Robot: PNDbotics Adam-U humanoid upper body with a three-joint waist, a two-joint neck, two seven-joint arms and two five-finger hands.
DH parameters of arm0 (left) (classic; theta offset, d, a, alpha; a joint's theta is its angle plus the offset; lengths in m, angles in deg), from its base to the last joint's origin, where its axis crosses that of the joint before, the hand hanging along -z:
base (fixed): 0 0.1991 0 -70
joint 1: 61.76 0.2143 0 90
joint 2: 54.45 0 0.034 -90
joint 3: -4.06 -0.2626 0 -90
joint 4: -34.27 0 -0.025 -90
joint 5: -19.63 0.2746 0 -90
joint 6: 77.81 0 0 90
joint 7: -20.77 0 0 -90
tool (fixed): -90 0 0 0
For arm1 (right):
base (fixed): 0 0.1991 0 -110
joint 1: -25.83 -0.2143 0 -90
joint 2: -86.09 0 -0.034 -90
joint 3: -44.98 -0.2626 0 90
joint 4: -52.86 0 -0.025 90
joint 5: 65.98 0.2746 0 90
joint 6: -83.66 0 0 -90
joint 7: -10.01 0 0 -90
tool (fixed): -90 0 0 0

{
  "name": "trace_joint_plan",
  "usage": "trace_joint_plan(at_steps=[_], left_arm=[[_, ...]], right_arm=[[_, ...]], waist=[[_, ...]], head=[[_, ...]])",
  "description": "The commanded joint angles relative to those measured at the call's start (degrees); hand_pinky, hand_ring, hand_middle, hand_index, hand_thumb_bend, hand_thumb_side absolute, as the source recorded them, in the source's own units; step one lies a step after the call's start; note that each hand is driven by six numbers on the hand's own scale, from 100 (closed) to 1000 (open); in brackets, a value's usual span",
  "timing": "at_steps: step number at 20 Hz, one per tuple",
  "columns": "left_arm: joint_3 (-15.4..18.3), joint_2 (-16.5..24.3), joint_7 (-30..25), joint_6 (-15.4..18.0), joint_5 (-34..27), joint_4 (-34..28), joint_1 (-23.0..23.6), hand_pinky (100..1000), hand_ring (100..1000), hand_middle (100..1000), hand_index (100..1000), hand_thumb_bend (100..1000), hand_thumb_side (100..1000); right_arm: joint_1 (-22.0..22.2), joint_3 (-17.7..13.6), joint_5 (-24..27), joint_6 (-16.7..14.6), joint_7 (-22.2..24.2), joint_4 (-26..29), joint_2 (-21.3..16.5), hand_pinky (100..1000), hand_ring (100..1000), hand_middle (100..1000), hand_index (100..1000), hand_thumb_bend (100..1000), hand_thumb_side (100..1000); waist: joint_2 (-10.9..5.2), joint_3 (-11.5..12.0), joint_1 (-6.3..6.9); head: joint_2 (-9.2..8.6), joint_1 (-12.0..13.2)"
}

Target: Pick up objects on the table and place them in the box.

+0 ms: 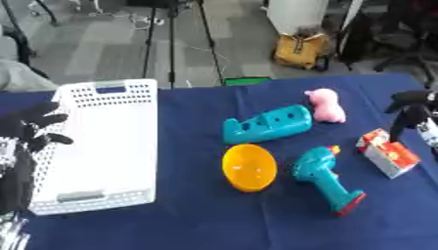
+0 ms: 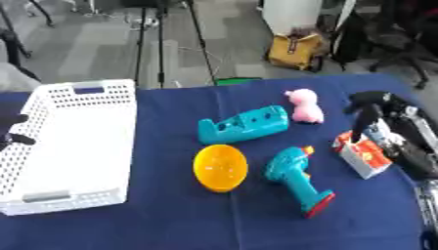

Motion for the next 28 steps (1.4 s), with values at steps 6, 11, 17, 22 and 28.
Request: trace_joint_plan(at_steps=[6,11,17,22,28], left_arm=[[-0.03,1.27,-0.29,-0.03,0.19,-0.27,0.03,549,763,772,790,303,1000],[-0.19,1.41,-0.50,-0.08,0.19,-0.16,-0.01,548,764,773,790,303,1000],[-0.34,1.52,-0.65,-0.11,0.07,-0.15,0.04,547,764,773,790,303,1000],[-0.57,1.55,-0.89,-0.12,-0.05,-0.08,0.05,545,764,772,790,304,1000],[-0.71,1.55,-1.06,-0.12,-0.12,-0.04,0.07,543,764,771,790,304,1000]], right_arm=[[-5.01,-0.59,-7.36,-1.94,-2.01,-9.43,-12.28,438,460,673,790,325,527],[-6.80,1.48,-11.77,-4.87,-1.64,-16.60,-17.06,506,522,735,831,381,536],[-8.92,3.43,-16.94,-7.12,1.26,-24.99,-19.95,565,605,780,856,476,543],[-11.17,5.10,-21.40,-9.01,1.10,-32.25,-21.08,601,674,805,875,575,557],[-13.35,6.59,-26.74,-12.20,-1.29,-40.72,-20.65,612,697,811,879,608,556]], waist=[[-0.94,0.22,-0.54],[-1.07,0.53,-0.79],[-1.33,0.85,-1.00],[-1.46,1.06,-1.12],[-1.49,1.26,-1.08]], head=[[0.23,0.14],[0.34,-0.01],[0.59,-0.24],[0.73,-0.30],[0.94,-0.29]])
